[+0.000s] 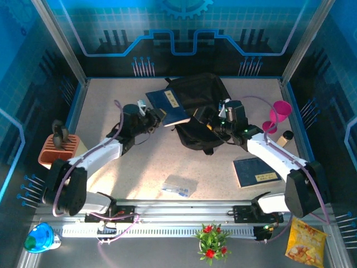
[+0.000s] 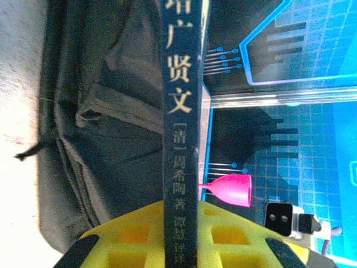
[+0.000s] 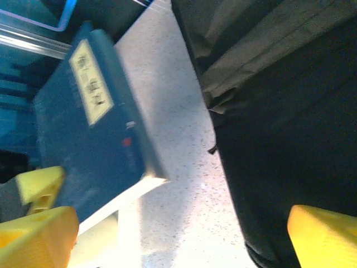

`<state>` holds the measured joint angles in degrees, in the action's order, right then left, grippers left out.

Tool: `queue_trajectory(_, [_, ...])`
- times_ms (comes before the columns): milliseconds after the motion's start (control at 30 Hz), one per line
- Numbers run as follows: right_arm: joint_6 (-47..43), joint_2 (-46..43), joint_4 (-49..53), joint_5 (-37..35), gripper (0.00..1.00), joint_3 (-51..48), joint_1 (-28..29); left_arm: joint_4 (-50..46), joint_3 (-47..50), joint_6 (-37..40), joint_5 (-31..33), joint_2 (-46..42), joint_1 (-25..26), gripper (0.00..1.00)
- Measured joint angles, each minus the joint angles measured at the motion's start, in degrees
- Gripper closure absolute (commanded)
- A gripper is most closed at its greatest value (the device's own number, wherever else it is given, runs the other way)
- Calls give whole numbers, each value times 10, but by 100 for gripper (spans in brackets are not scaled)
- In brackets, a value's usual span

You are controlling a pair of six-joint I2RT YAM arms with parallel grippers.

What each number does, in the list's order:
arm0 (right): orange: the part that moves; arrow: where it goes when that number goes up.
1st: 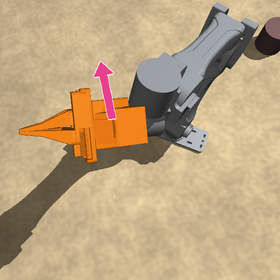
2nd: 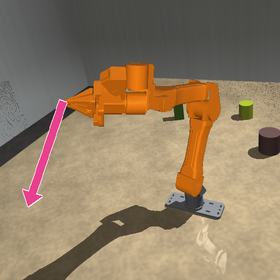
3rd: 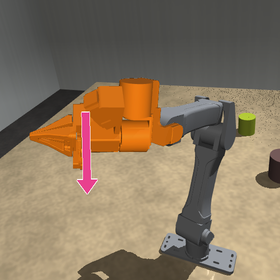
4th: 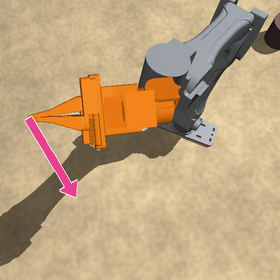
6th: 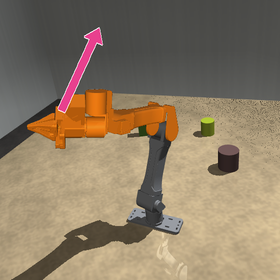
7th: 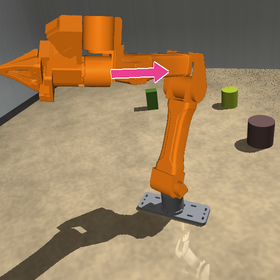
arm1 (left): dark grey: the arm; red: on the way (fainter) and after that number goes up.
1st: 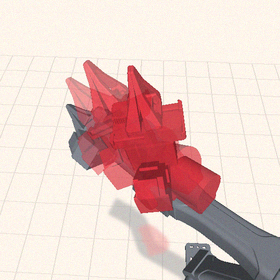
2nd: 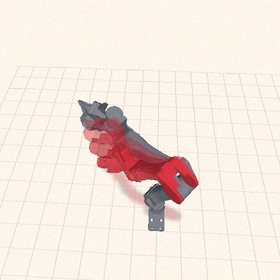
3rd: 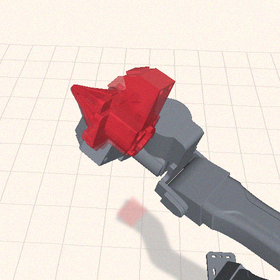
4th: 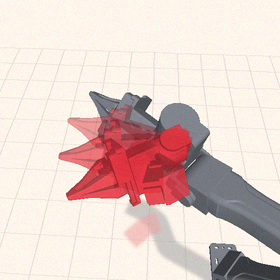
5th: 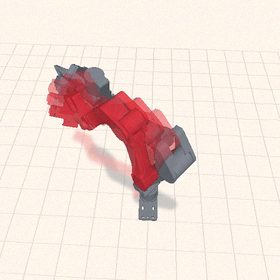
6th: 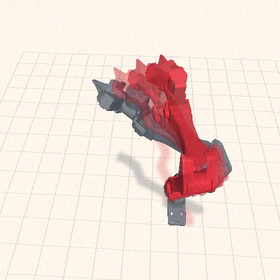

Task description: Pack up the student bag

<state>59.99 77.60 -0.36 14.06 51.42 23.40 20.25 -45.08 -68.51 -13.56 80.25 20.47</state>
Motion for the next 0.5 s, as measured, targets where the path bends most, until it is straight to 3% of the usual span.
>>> queue_trajectory(233, [99,10,-136,40,3,-58,-2,96,-25,-64,56,76,70,88])
queue_trajectory(500, [216,63,-276,42,16,-91,-2,148,-27,-92,91,79,84,88])
